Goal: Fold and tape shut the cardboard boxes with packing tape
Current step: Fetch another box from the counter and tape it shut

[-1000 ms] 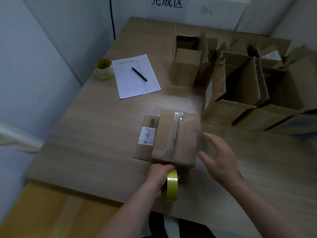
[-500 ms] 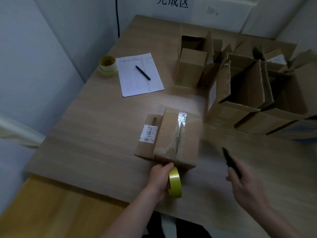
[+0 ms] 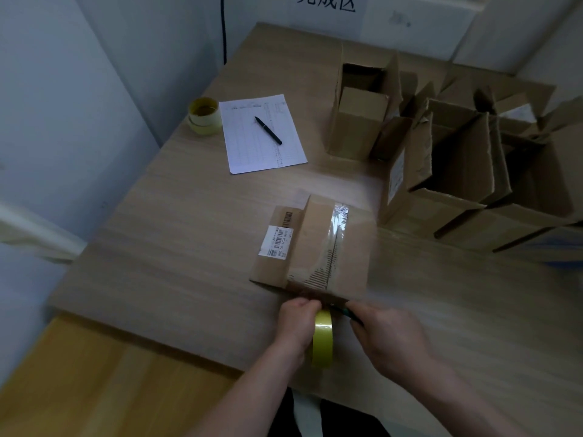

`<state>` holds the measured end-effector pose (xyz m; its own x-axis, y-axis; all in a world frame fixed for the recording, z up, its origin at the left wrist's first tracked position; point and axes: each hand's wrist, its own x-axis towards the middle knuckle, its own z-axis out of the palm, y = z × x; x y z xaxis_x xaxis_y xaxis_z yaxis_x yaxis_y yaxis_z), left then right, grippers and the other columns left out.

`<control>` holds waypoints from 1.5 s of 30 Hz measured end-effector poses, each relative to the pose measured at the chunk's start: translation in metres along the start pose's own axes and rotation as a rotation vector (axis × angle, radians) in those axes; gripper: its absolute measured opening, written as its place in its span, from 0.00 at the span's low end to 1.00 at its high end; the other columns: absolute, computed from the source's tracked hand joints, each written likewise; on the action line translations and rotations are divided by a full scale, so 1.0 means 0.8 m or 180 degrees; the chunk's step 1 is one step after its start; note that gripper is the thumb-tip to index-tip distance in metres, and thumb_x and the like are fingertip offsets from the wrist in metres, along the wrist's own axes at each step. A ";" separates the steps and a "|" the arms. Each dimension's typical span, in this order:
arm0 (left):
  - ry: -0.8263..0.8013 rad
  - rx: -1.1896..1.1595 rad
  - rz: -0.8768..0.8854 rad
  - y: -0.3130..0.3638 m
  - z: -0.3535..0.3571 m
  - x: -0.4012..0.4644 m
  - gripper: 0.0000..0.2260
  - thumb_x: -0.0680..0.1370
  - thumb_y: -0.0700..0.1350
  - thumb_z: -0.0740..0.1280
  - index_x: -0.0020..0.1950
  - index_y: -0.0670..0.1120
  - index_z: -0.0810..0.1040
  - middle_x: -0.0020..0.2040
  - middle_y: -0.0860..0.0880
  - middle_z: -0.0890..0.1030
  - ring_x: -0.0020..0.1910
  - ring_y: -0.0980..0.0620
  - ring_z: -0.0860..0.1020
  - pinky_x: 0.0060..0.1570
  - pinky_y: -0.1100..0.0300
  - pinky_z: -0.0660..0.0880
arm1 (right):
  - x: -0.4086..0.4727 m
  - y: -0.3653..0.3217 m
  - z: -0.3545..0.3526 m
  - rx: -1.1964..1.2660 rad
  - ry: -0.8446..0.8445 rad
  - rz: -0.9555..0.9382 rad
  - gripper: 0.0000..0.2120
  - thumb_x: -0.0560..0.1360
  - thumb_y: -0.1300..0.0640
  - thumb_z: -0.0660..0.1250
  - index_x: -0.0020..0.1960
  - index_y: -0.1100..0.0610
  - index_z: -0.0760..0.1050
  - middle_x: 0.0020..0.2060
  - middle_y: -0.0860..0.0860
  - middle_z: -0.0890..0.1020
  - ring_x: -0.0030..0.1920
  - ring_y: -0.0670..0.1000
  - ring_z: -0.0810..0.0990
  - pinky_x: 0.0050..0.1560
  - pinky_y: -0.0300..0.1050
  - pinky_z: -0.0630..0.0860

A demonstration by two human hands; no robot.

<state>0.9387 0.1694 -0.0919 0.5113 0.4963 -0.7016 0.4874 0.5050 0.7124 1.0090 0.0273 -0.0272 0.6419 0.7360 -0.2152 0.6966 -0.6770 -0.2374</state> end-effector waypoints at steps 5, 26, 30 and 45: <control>0.0067 0.0211 0.0037 0.005 -0.001 0.000 0.07 0.73 0.39 0.67 0.35 0.41 0.79 0.31 0.45 0.73 0.33 0.51 0.70 0.33 0.58 0.66 | 0.005 -0.002 0.023 -0.0183 0.0057 0.0111 0.13 0.79 0.49 0.59 0.62 0.46 0.74 0.50 0.49 0.84 0.46 0.56 0.83 0.39 0.50 0.77; -0.0126 0.0290 -0.0247 0.013 0.000 0.013 0.06 0.74 0.38 0.66 0.42 0.34 0.79 0.35 0.34 0.82 0.33 0.43 0.82 0.30 0.60 0.74 | -0.020 0.089 0.044 0.0288 0.1172 0.0717 0.27 0.66 0.54 0.77 0.64 0.60 0.79 0.62 0.63 0.78 0.61 0.64 0.76 0.59 0.60 0.74; -0.0020 0.0404 -0.0086 0.014 -0.003 0.009 0.10 0.73 0.40 0.68 0.39 0.32 0.80 0.35 0.36 0.80 0.35 0.45 0.77 0.37 0.53 0.71 | 0.050 0.013 0.021 0.0587 0.1139 -0.0451 0.27 0.67 0.48 0.76 0.65 0.50 0.76 0.64 0.56 0.77 0.63 0.59 0.74 0.61 0.56 0.72; -0.0413 0.1069 -0.0095 0.014 -0.041 -0.019 0.05 0.63 0.46 0.72 0.32 0.45 0.83 0.31 0.41 0.80 0.38 0.40 0.81 0.40 0.50 0.74 | 0.099 -0.003 0.038 -0.0325 0.1098 -0.0600 0.21 0.62 0.34 0.70 0.46 0.46 0.70 0.51 0.49 0.73 0.49 0.54 0.71 0.44 0.46 0.55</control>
<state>0.9128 0.1908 -0.0737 0.5685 0.3800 -0.7297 0.6978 0.2471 0.6723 1.0486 0.0872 -0.0721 0.5577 0.8149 0.1577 0.8295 -0.5399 -0.1433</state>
